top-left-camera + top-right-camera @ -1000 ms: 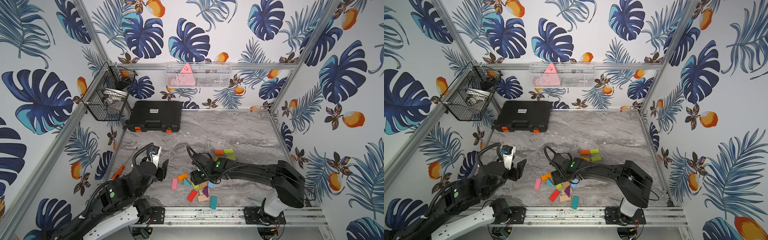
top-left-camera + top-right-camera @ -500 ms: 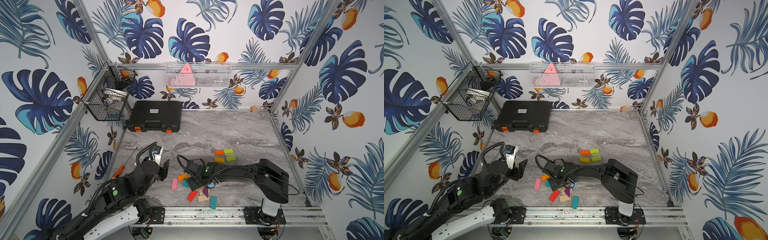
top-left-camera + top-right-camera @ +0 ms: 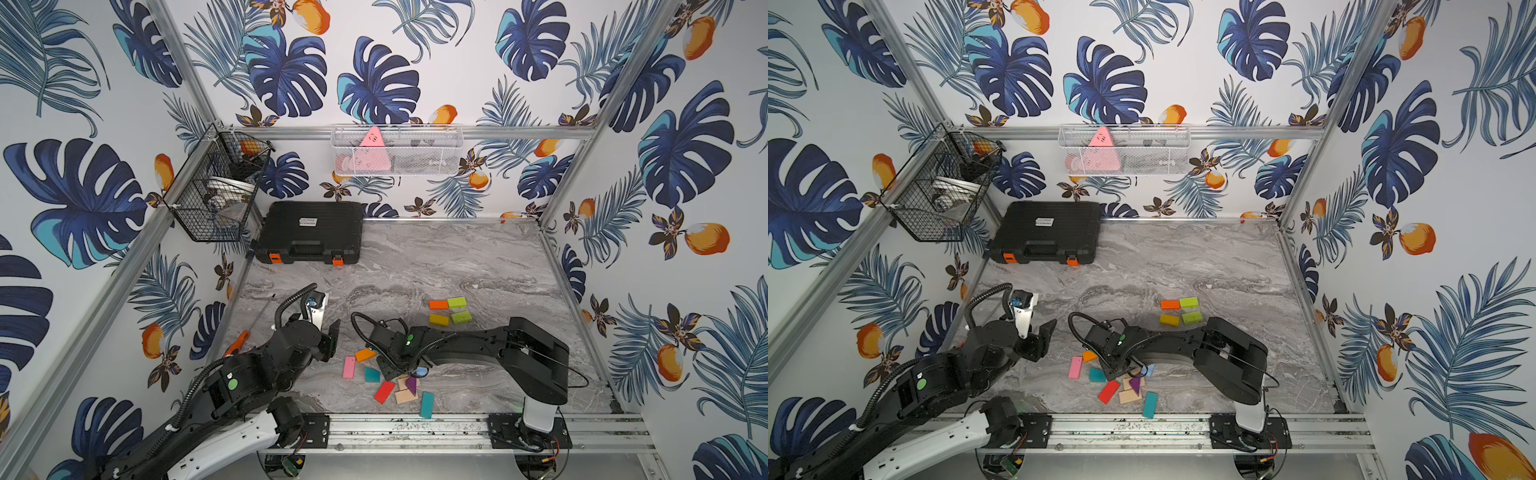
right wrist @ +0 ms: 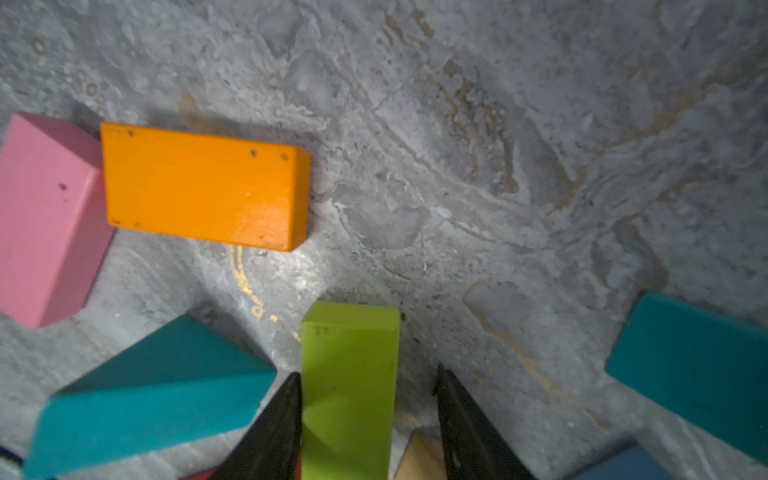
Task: Assemble a piece of candy with building blocks
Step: Pick up the building block from the center of the board.
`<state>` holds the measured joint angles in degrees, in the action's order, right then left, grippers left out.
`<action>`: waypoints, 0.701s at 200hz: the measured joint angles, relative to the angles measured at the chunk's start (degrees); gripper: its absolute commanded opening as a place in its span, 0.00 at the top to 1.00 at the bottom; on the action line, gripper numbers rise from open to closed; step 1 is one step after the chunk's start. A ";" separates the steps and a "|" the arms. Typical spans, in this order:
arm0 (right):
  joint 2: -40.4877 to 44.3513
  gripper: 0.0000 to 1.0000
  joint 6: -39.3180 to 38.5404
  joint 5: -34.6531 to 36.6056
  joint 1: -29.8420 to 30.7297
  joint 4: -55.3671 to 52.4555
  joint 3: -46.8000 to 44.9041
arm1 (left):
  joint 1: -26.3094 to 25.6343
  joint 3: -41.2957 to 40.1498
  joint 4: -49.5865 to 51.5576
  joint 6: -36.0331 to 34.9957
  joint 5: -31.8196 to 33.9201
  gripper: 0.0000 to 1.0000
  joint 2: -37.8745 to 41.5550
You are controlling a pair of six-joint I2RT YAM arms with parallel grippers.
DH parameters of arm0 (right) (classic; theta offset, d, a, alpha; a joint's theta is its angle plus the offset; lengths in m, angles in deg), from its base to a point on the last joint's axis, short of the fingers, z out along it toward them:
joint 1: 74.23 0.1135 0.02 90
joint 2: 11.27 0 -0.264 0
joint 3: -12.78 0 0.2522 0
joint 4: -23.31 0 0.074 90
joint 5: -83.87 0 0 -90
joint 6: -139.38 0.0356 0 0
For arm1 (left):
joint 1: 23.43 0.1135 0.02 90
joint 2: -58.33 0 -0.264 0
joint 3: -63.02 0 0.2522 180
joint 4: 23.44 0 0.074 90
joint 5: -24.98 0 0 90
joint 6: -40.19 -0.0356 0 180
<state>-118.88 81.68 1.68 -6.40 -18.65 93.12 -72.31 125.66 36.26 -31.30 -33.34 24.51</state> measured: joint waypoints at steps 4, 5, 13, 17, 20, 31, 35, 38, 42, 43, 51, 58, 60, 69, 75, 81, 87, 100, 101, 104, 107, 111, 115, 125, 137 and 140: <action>-0.09 0.53 0.00 0.17 -0.02 0.17 0.07 | 0.00 0.00 0.00 0.00 0.00 0.34 -0.04; -0.11 0.53 0.00 0.20 -0.02 0.20 0.07 | 0.00 0.00 0.00 0.00 0.00 0.34 -0.04; -0.24 0.57 0.00 0.50 -0.02 0.48 0.15 | 0.00 0.00 0.00 0.00 0.00 0.34 -0.07; -0.28 0.58 0.00 0.66 -0.02 0.57 0.17 | 0.00 0.00 0.00 0.00 0.00 0.34 -0.02; -0.33 0.59 0.00 0.76 -0.02 0.70 0.20 | 0.00 0.00 0.00 0.00 0.00 0.34 0.00; -0.42 0.62 0.00 1.05 -0.02 0.85 0.35 | 0.00 0.00 0.00 0.00 0.00 0.34 0.13; -0.44 0.63 0.00 1.09 -0.04 0.87 0.39 | 0.00 0.00 0.00 0.00 0.00 0.34 0.17; -0.44 0.64 0.00 1.16 -0.07 0.92 0.39 | 0.00 0.00 0.00 0.00 0.00 0.34 0.22; -0.44 0.64 0.00 1.25 -0.07 1.01 0.39 | 0.00 0.00 0.00 0.00 0.00 0.34 0.28; -0.44 0.65 0.00 1.27 -0.07 1.01 0.42 | 0.00 0.00 0.00 0.00 0.00 0.34 0.31; -0.42 0.67 0.02 1.38 -0.07 1.01 0.48 | 0.00 -0.04 0.00 0.00 0.00 0.34 0.44; -0.33 0.69 0.02 1.36 -0.07 1.01 0.50 | 0.00 -0.07 0.00 0.00 0.00 0.34 0.50; -0.28 0.69 0.02 1.33 -0.07 1.01 0.50 | 0.00 -0.07 0.00 0.00 0.00 0.34 0.50; 0.07 0.71 0.02 1.25 -0.07 0.96 0.52 | 0.00 -0.07 0.00 0.00 0.00 0.34 0.52; 0.35 0.71 0.02 1.46 -0.07 0.94 0.55 | 0.00 -0.07 0.00 0.00 0.00 0.34 0.52; 0.85 0.72 0.02 1.68 -0.07 0.83 0.68 | 0.00 -0.07 0.00 0.00 0.00 0.34 0.52; 1.46 0.73 0.00 2.05 -0.11 0.79 0.92 | 0.00 -0.07 0.00 0.00 0.00 0.34 0.52; 2.93 0.74 -0.09 2.71 -0.44 0.76 1.73 | 0.00 -0.07 0.00 0.00 0.00 0.34 0.52; 3.02 0.74 -0.11 2.75 -0.48 0.76 1.77 | 0.00 -0.07 0.00 0.00 0.00 0.34 0.52; 3.45 0.74 -0.28 2.93 -0.70 0.76 1.99 | 0.00 -0.07 0.00 0.00 0.00 0.34 0.52; 3.82 0.75 -0.37 3.06 -0.87 0.76 2.19 | 0.00 -0.07 0.00 0.00 0.00 0.34 0.52; 4.46 0.75 -0.44 3.28 -1.27 0.74 2.45 | 0.00 -0.07 0.00 0.00 0.00 0.34 0.52; 5.05 0.76 -0.46 3.43 -1.62 0.74 2.69 | 0.00 -0.07 0.00 0.00 0.00 0.34 0.52; 7.10 0.76 -1.09 3.80 -2.97 0.70 3.28 | 0.00 -0.09 0.00 0.00 0.00 0.34 0.59; 9.94 0.76 -1.53 4.31 -4.92 0.79 3.58 | 0.00 -0.11 0.00 0.00 0.00 0.34 0.66; 10.67 0.76 -1.57 4.33 -5.42 0.81 3.58 | 0.00 -0.11 0.00 0.00 0.00 0.34 0.66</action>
<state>-108.22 80.10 6.01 -11.82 -17.84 96.71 -72.31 125.56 36.26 -31.30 -33.34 25.17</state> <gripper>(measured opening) 0.328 0.663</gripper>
